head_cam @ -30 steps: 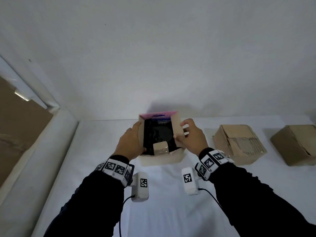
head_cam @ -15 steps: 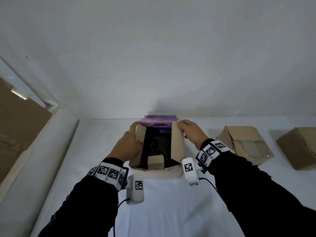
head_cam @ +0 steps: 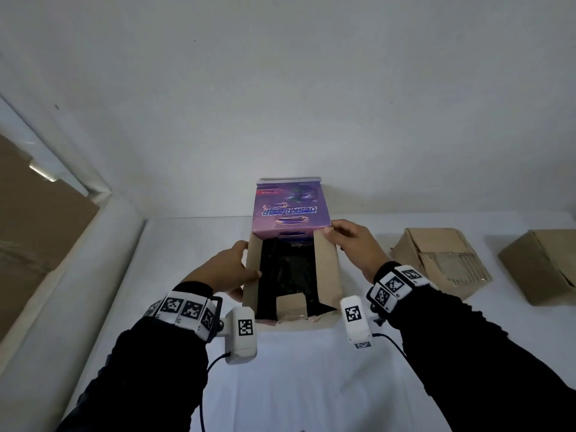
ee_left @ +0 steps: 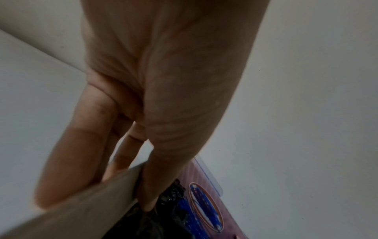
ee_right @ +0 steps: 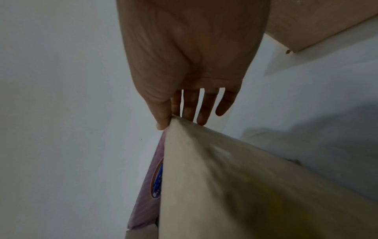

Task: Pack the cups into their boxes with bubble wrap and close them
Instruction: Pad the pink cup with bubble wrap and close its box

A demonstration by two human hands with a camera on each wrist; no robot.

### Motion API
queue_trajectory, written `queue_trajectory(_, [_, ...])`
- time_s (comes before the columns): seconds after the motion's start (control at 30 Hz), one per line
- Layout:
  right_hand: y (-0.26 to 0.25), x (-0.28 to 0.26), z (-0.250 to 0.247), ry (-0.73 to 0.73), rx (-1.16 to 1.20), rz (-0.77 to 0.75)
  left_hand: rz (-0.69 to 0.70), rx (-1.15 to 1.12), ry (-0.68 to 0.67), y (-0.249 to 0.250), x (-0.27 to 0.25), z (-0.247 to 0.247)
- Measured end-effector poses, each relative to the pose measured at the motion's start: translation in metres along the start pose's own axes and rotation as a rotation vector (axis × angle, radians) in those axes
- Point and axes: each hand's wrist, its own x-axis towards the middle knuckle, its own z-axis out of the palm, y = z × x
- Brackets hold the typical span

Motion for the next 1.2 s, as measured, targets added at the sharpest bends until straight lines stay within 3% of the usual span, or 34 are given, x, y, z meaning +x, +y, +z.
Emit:
queue_trajectory(0.13, [0.000,-0.004,0.003,0.076,-0.087,-0.042,0.031,0.027,0.119,0.001,-0.007,0.010])
queue_trajectory(0.3, [-0.004,-0.012,0.003,0.169,0.037,-0.009,0.103,0.003,0.228,0.005,-0.017,0.024])
queue_trajectory(0.4, [-0.012,-0.013,-0.003,0.194,-0.051,-0.026,0.117,-0.069,0.307,0.006,-0.021,0.028])
queue_trajectory(0.53, [-0.027,-0.026,-0.011,0.104,-0.114,-0.056,0.163,-0.291,0.608,0.020,-0.034,0.028])
queue_trajectory(0.57, [-0.028,-0.030,-0.011,0.103,-0.104,-0.070,0.158,-0.456,0.602,0.027,-0.040,0.027])
queue_trajectory(0.63, [-0.029,-0.038,-0.011,0.119,-0.083,-0.100,0.158,-0.712,0.467,0.040,-0.050,0.024])
queue_trajectory(0.7, [-0.030,-0.049,-0.009,0.117,-0.097,-0.126,0.181,-0.771,0.382,0.047,-0.057,0.024])
queue_trajectory(0.83, [-0.019,-0.077,0.003,0.151,-0.139,-0.182,0.189,-0.961,0.486,0.046,-0.060,0.028])
queue_trajectory(0.93, [0.003,-0.093,0.016,0.258,-0.546,-0.266,0.267,-0.911,0.507,0.037,-0.067,0.030])
queue_trajectory(1.03, [0.025,-0.106,0.029,0.107,-0.901,-0.313,0.358,-0.843,0.442,0.029,-0.078,0.034])
queue_trajectory(1.2, [0.038,-0.126,0.036,0.200,-0.839,-0.496,0.435,-0.653,0.473,0.011,-0.077,0.048])
